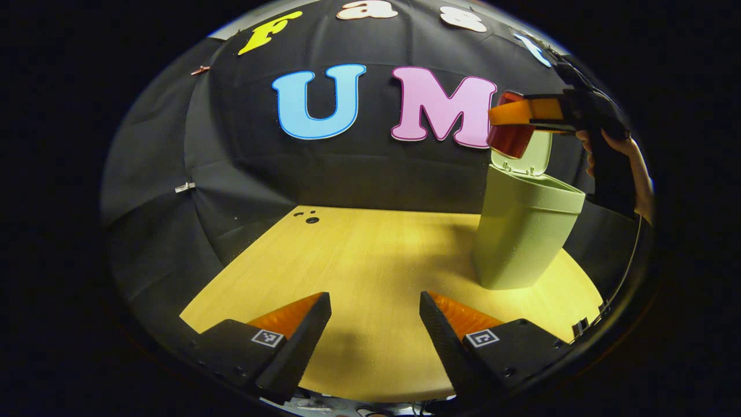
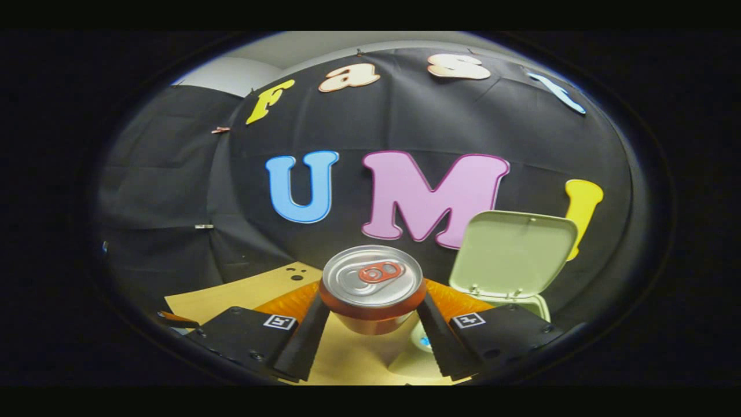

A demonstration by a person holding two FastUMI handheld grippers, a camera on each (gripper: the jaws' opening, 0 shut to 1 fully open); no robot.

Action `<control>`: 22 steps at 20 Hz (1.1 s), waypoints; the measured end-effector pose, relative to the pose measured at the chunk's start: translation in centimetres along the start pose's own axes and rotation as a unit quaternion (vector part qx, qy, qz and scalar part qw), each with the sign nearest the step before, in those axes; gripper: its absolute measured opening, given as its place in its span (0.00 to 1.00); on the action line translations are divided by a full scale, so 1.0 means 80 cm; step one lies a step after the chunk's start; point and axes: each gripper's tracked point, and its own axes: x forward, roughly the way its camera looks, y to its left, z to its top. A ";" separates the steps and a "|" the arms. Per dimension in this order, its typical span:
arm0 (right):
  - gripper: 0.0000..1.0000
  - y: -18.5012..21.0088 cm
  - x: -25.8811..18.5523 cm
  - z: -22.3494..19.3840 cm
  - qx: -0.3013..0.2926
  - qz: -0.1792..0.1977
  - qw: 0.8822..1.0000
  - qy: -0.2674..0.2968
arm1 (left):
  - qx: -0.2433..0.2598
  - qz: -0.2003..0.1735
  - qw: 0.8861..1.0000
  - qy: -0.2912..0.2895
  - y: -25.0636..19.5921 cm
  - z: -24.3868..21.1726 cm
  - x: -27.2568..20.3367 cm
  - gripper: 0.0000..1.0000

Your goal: Press the lid of the desktop garbage bin to open it, pick up the crumpled paper on the desktop and throw it into the bin, then pick up the pop can on the desktop and drop it into the bin, and finally close the garbage bin lid.

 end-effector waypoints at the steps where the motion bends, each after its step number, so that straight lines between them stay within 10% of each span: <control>1: 0.82 -0.015 -0.003 0.001 -0.002 -0.009 1.000 -0.001 | -0.003 -0.003 1.000 -0.002 -0.005 0.003 0.005 0.98; 11: 0.82 -0.130 -0.006 -0.039 0.020 -0.076 0.997 0.027 | -0.006 -0.001 1.000 -0.004 -0.029 0.012 0.032 0.98; 22: 0.83 -0.148 0.032 -0.106 0.050 -0.049 0.995 0.072 | -0.058 0.073 0.995 0.034 -0.028 -0.026 0.026 0.98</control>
